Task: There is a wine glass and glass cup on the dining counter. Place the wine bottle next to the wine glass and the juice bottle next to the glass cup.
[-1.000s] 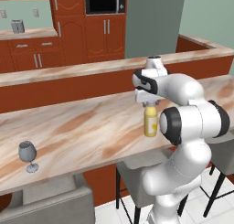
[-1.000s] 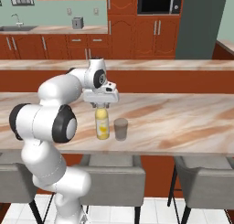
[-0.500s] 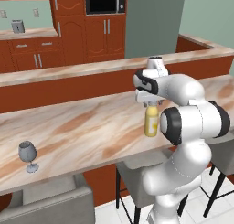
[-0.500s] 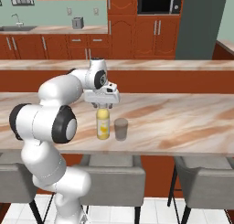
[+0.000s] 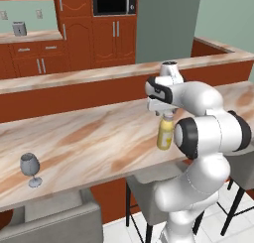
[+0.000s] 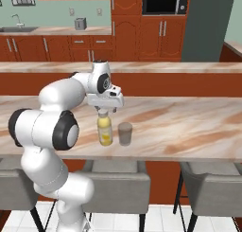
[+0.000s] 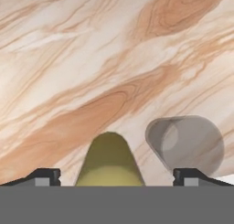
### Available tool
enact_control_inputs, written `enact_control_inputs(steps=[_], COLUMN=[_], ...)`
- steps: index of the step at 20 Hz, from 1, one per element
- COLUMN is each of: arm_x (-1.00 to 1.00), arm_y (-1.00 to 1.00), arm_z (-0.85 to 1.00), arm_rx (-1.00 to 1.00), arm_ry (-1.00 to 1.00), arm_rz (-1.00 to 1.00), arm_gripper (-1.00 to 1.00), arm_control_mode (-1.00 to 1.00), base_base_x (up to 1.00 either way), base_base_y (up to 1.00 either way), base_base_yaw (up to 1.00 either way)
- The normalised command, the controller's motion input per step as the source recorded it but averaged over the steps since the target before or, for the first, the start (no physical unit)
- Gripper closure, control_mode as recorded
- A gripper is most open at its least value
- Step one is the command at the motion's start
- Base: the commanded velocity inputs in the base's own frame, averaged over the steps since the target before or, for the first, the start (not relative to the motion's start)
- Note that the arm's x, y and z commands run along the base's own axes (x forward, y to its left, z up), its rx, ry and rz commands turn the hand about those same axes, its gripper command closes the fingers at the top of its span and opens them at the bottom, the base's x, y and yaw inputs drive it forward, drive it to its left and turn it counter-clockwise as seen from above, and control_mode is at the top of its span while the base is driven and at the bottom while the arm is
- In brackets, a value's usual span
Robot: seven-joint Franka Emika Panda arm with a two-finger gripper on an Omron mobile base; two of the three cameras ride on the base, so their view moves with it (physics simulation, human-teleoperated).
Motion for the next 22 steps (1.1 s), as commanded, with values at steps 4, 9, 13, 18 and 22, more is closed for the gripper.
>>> enact_control_inputs(steps=[4,9,13,18,22], arm_x=[-0.01,-0.02,-0.25,-0.53,-0.72], arm_y=[0.02,0.03,0.0,0.01,0.05], arm_z=[0.11,0.29,0.07,-0.01,-0.04], arm_rx=[0.0,0.0,0.0,0.0,0.0], arm_ry=[-0.1,-0.06,-0.12,-0.16,-0.2], arm_rz=[0.0,0.0,-0.07,-0.11,-0.08], arm_gripper=[-1.0,-1.0,-1.0,-1.0,-1.0], arm_control_mode=[-1.0,-1.0,-1.0,-1.0,-1.0], base_base_x=[0.0,0.0,0.0,0.0,0.0], base_base_y=[0.0,0.0,0.0,0.0,0.0], base_base_yaw=[0.0,0.0,0.0,0.0,0.0])
